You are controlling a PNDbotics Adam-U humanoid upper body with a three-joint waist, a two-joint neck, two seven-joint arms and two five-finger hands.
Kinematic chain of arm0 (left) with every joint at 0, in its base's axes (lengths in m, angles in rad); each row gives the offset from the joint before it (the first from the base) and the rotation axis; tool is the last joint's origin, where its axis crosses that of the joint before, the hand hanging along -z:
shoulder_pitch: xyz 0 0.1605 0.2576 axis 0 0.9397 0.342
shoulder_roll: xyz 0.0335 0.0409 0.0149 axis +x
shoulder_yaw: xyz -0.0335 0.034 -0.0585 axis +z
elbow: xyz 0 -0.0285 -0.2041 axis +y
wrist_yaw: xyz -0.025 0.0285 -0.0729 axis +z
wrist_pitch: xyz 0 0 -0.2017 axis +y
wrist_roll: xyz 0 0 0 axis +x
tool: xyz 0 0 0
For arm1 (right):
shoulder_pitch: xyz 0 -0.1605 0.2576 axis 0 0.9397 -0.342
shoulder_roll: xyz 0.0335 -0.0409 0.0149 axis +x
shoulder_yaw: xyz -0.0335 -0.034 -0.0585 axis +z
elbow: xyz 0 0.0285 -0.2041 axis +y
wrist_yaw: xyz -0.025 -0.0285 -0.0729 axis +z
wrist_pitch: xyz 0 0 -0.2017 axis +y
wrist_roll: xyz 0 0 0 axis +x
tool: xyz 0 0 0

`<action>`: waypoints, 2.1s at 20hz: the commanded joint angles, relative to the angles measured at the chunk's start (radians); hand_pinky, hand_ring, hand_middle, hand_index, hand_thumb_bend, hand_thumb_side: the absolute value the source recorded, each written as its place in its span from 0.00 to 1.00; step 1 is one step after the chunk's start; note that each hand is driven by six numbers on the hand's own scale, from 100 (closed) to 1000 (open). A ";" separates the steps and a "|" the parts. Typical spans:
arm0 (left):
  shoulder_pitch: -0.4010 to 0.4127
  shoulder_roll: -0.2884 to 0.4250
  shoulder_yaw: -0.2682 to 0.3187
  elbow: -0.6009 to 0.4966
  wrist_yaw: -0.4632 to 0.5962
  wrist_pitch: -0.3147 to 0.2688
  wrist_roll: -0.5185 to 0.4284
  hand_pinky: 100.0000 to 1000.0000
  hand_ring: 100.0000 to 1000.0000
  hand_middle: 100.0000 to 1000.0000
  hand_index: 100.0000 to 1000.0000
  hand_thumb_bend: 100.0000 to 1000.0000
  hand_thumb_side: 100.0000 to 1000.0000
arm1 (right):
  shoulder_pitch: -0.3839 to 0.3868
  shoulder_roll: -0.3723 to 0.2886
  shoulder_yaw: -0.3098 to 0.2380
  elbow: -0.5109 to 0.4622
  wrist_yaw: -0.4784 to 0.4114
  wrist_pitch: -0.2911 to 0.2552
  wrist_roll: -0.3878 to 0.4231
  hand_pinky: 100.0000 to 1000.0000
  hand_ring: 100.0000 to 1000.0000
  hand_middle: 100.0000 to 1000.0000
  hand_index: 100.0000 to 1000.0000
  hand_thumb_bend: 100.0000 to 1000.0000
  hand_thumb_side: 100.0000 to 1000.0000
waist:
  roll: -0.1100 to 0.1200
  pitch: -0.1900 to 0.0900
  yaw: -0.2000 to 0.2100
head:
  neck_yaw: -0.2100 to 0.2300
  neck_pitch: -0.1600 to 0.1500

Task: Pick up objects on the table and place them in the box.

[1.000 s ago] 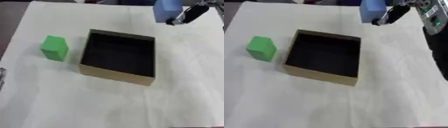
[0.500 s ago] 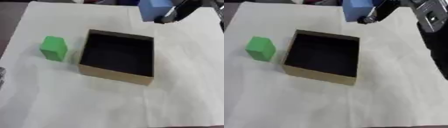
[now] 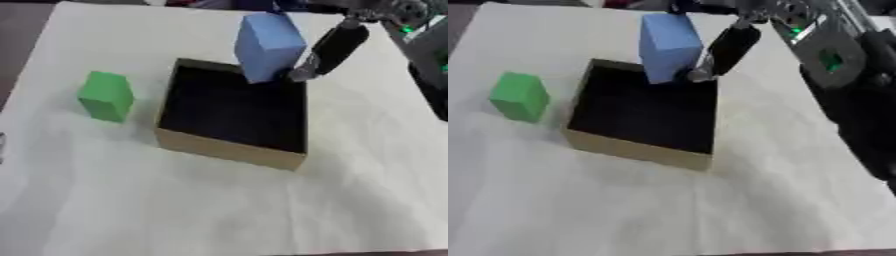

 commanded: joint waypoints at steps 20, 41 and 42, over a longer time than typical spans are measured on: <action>-0.013 0.017 0.000 -0.016 0.006 0.000 -0.003 0.73 0.71 0.66 0.75 0.05 1.00 | 0.010 0.021 0.032 -0.056 0.064 -0.030 0.077 0.94 0.94 0.83 0.88 0.72 0.60 | 0.005 -0.018 0.002 | 0.000 0.001; -0.147 0.190 -0.047 -0.016 -0.248 0.237 -0.217 0.75 0.75 0.69 0.79 0.18 0.97 | 0.131 -0.150 -0.297 -0.433 -0.354 0.230 -0.242 0.92 0.90 0.79 0.88 0.30 0.45 | 0.022 -0.024 -0.029 | 0.032 0.010; -0.167 0.209 -0.055 -0.016 -0.297 0.259 -0.263 0.75 0.75 0.69 0.80 0.20 0.96 | 0.149 -0.167 -0.309 -0.459 -0.382 0.244 -0.280 0.91 0.90 0.79 0.88 0.28 0.46 | 0.023 -0.025 -0.032 | 0.035 0.012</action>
